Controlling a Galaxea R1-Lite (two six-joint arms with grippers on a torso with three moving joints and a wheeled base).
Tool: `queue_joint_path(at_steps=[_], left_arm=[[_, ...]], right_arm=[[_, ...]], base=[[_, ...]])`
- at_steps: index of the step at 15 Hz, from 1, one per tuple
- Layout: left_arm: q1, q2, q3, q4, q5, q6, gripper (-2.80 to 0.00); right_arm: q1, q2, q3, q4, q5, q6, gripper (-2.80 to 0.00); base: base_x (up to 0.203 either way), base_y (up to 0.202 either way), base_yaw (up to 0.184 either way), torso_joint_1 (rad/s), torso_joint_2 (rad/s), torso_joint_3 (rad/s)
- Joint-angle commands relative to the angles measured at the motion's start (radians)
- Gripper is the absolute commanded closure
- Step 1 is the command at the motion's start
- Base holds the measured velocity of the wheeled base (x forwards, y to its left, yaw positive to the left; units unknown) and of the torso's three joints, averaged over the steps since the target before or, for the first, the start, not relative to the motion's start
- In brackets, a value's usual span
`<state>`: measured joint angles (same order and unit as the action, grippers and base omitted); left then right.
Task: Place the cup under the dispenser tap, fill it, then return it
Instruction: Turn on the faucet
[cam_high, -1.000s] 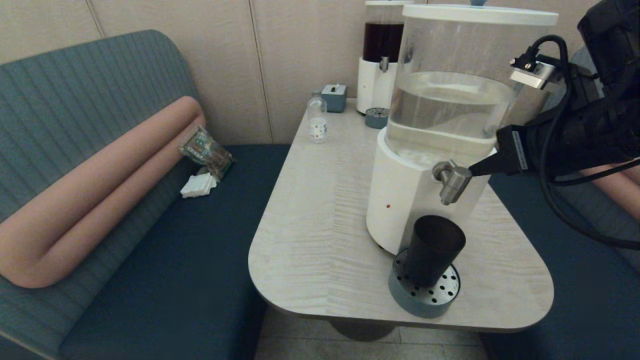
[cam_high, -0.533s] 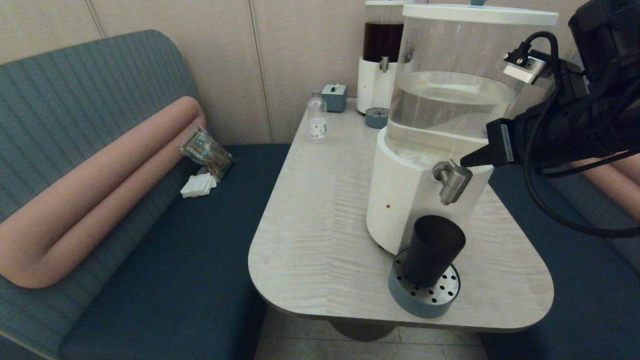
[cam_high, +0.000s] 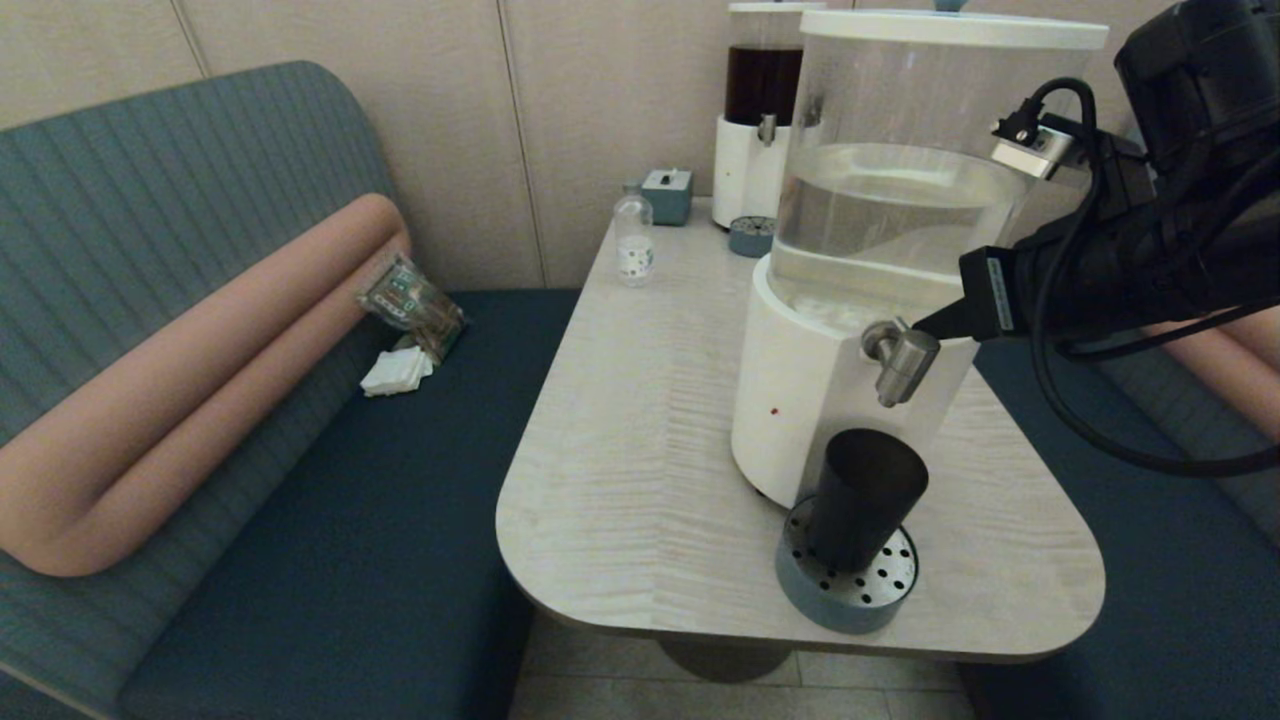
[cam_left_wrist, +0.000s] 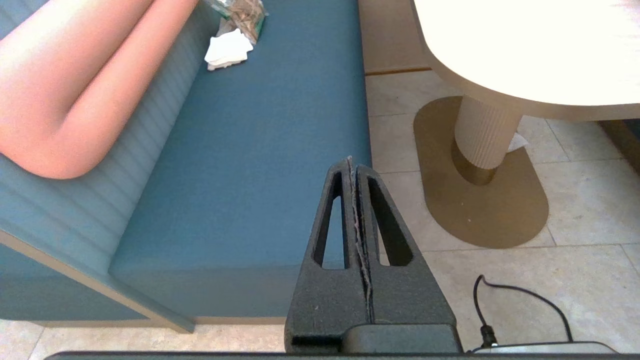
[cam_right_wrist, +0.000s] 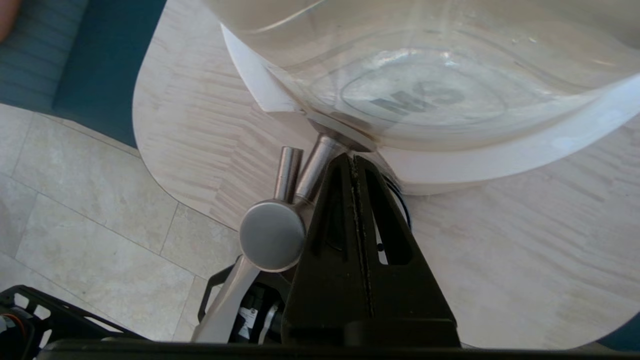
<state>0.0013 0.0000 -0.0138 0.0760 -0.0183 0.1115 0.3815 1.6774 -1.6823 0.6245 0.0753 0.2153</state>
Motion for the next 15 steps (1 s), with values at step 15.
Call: queue_joint_path(at_steps=[15], left_arm=[[0.0, 0.002, 0.0, 0.001, 0.0, 0.0, 0.0]], right_arm=[[0.07, -0.007, 0.027, -0.034, 0.032, -0.004, 0.0]], base=[[0.0, 0.0, 0.0, 0.0, 0.0, 0.0]])
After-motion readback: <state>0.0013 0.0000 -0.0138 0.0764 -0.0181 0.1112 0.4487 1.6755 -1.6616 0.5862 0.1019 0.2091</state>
